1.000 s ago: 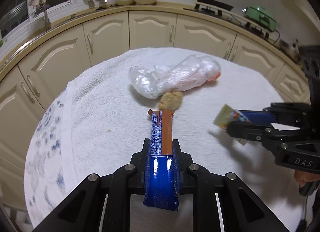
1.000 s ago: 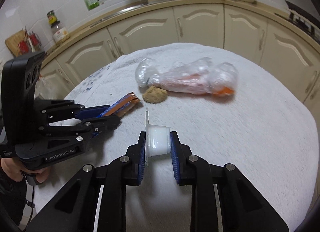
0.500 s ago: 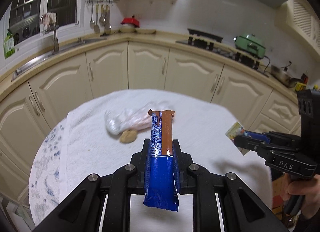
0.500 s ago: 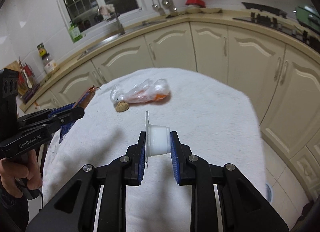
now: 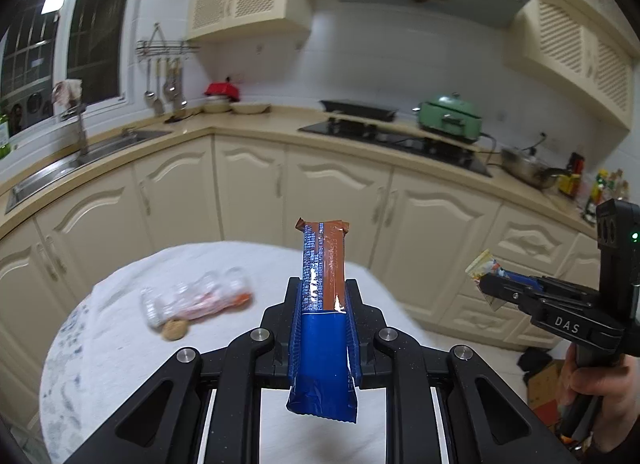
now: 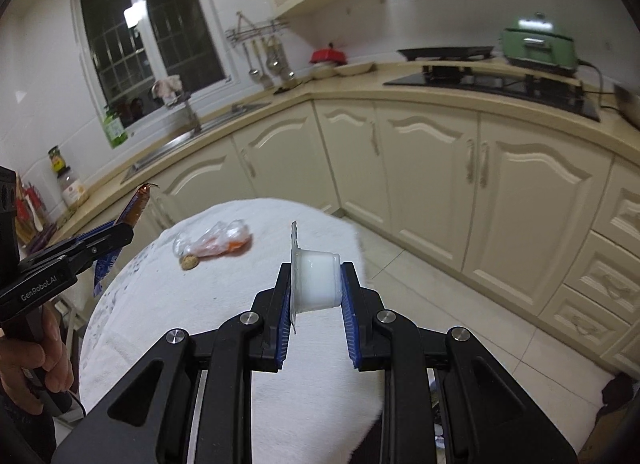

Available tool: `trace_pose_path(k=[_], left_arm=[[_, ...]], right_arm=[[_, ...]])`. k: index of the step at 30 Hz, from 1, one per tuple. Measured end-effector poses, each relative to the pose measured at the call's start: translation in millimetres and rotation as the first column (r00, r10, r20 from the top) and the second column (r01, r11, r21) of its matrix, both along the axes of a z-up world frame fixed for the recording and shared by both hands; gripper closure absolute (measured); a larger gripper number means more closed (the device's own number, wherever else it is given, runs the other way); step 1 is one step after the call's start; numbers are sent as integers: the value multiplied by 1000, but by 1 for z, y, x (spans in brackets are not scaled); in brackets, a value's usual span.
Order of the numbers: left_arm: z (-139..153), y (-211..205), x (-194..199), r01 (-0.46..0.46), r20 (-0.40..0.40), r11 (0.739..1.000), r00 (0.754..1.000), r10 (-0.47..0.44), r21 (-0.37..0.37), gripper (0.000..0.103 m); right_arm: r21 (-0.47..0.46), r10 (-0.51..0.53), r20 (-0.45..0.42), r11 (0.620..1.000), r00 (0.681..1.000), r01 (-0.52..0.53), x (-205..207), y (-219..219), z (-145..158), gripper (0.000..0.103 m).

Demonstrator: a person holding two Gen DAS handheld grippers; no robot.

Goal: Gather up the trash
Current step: 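Lift both held items and carry them to the blue wastebasket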

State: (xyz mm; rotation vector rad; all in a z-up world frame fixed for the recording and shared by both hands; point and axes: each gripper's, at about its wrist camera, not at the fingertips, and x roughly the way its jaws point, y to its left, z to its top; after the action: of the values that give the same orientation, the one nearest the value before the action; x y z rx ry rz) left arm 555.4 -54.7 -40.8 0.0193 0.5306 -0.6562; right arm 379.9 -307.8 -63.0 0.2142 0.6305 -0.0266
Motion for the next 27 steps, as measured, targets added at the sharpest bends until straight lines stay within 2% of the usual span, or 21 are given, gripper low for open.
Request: trace_pose_path(k=[9, 14, 20, 27], left_arm=[[6, -43, -24, 107, 11, 994, 994, -107, -36, 87], [4, -76, -27, 201, -9, 979, 979, -202, -35, 87], [-9, -126, -14, 312, -82, 950, 946, -313, -19, 87], [-46, -193, 6, 413, -218, 910, 892, -396, 34, 87]], right_arm=[[-3, -153, 52, 988, 987, 153, -45, -62, 21, 80], [0, -231, 44, 973, 972, 231, -62, -95, 17, 80], [16, -317, -12, 948, 948, 317, -77, -133, -7, 80], [48, -384, -122, 919, 915, 391, -82, -176, -56, 80]])
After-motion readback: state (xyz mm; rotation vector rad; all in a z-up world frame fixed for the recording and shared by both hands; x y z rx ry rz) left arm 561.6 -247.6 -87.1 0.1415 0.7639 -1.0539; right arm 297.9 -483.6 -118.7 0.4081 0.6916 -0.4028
